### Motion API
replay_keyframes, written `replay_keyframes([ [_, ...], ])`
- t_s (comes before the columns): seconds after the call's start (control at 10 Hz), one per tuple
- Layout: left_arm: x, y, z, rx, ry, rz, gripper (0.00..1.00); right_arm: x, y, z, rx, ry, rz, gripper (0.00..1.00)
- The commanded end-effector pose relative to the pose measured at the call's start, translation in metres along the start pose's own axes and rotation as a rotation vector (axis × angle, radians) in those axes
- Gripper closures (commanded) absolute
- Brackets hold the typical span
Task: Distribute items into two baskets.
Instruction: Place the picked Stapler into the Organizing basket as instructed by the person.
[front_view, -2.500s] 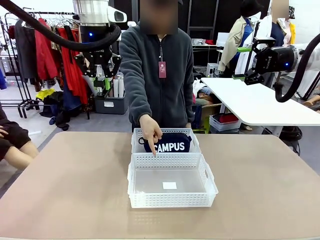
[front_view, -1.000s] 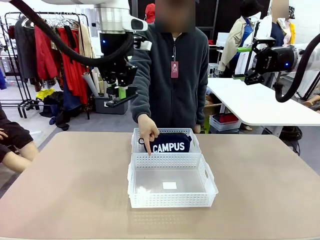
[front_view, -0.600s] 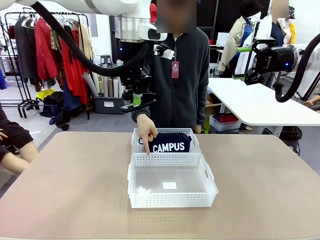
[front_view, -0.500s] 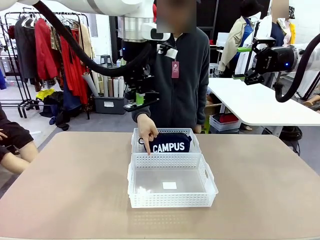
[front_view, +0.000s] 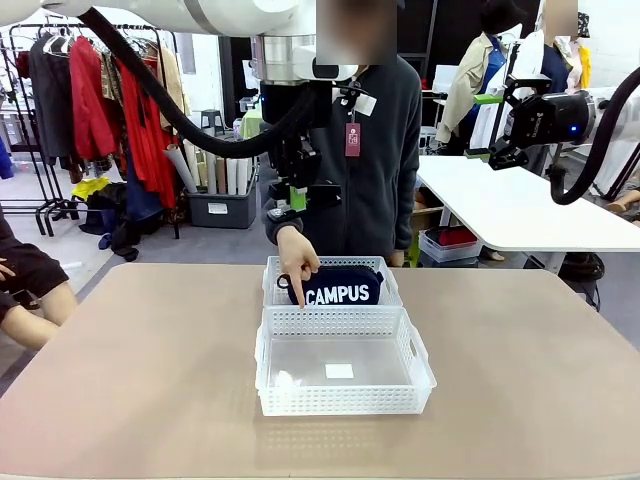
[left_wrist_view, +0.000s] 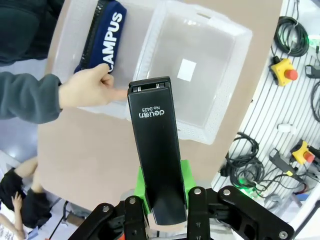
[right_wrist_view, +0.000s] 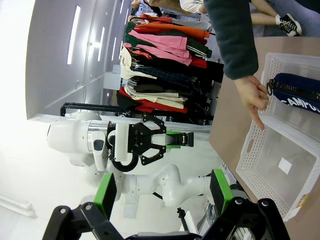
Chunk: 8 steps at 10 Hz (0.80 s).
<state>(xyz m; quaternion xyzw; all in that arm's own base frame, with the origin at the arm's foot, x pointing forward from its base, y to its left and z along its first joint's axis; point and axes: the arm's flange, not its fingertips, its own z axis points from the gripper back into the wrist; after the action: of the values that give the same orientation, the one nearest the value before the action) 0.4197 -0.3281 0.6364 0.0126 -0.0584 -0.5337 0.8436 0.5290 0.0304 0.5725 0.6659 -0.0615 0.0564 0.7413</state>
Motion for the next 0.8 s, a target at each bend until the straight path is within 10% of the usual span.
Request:
replay_keyframes([
  [0.0,-0.001,-0.001,0.003,0.017,0.002,0.006,1.00,-0.001,0.002,0.000,0.003,-0.003,0.004,0.00],
  [0.4,0.000,0.000,0.000,0.002,0.001,0.000,1.00,-0.001,0.002,0.000,0.003,-0.003,0.004,0.00],
  [0.7,0.010,-0.028,-0.056,-0.092,-0.084,-0.278,1.00,-0.001,0.002,0.000,0.003,-0.003,0.004,0.00],
])
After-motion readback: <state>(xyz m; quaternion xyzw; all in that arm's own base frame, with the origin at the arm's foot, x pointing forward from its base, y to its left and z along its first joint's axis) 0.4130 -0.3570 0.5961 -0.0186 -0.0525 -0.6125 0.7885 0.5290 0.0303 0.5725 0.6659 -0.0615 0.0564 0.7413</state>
